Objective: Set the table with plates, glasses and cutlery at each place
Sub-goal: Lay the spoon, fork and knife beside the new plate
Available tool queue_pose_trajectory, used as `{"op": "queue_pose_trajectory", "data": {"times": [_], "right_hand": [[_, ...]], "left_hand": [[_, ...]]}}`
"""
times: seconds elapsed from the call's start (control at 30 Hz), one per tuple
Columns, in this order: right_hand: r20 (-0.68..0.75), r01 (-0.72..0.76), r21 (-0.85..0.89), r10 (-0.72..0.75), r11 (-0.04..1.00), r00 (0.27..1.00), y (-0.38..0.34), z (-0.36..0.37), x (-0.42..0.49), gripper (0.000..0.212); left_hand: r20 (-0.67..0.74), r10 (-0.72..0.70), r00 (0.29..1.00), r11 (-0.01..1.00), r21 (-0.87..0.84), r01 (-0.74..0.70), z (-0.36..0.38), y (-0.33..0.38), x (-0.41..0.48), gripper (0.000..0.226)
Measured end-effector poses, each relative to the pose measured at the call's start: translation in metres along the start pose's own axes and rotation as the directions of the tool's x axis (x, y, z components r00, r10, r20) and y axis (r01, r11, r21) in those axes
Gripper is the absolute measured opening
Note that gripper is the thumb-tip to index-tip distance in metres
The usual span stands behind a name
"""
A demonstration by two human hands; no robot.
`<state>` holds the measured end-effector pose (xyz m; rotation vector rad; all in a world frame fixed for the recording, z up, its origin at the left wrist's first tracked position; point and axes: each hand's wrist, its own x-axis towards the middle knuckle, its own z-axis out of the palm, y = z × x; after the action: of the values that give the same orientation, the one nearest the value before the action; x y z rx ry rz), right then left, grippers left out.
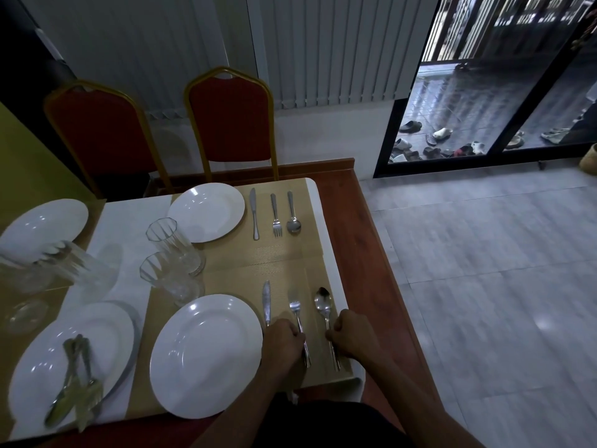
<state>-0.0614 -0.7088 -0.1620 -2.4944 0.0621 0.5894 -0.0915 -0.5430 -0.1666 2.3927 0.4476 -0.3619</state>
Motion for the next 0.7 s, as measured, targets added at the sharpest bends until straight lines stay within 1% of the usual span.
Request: {"op": "queue_pose_trajectory", "data": {"times": [0.23,0.4,0.53,0.7], "right_hand": [[-0.018,0.032,-0.011,-0.032,0.999,0.999,0.003,0.002,0.005,0.018],[-0.024,0.027,-0.010,-0.027,1.000,0.999,0.002,0.003,0.008,0.021],[-0.043,0.040,-0.004,-0.040,0.999,0.998,-0.002,0.004,0.010,0.022],[-0.041,0.048,0.002,-0.047,0.999,0.998,-0.001,0.005,0.011,0.020]], "left_hand": [[-0.016,0.031,0.999,0.999,-0.033,-0.032,0.000,-0.005,-0.004,0.015],[0.014,0.041,0.999,0.999,-0.035,-0.040,0.002,-0.006,-0.004,0.018],[0.032,0.063,0.997,0.997,-0.042,-0.062,0.004,-0.005,-0.005,0.024],[0.024,0.070,0.997,0.997,-0.043,-0.069,0.005,-0.007,-0.004,0.020]]}}
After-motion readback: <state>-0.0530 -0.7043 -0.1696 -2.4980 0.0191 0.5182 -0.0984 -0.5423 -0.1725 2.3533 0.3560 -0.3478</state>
